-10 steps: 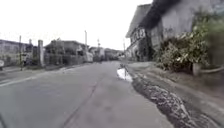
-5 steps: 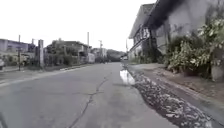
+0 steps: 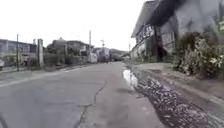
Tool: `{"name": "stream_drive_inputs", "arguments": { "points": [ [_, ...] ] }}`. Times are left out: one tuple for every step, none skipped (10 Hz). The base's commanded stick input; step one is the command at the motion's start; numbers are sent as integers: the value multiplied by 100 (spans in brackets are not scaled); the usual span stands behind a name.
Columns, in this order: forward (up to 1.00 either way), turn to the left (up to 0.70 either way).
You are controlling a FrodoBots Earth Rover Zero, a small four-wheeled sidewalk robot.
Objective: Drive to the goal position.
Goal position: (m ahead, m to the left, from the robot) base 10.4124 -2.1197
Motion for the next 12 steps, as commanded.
{"name": "stream_drive_inputs", "arguments": {
  "points": [
    [100,0],
    [100,0],
    [100,0],
    [100,0],
    [100,0],
    [100,0],
    [100,0],
    [100,0],
    [100,0],
    [100,0],
    [100,0],
    [100,0]
  ]
}}
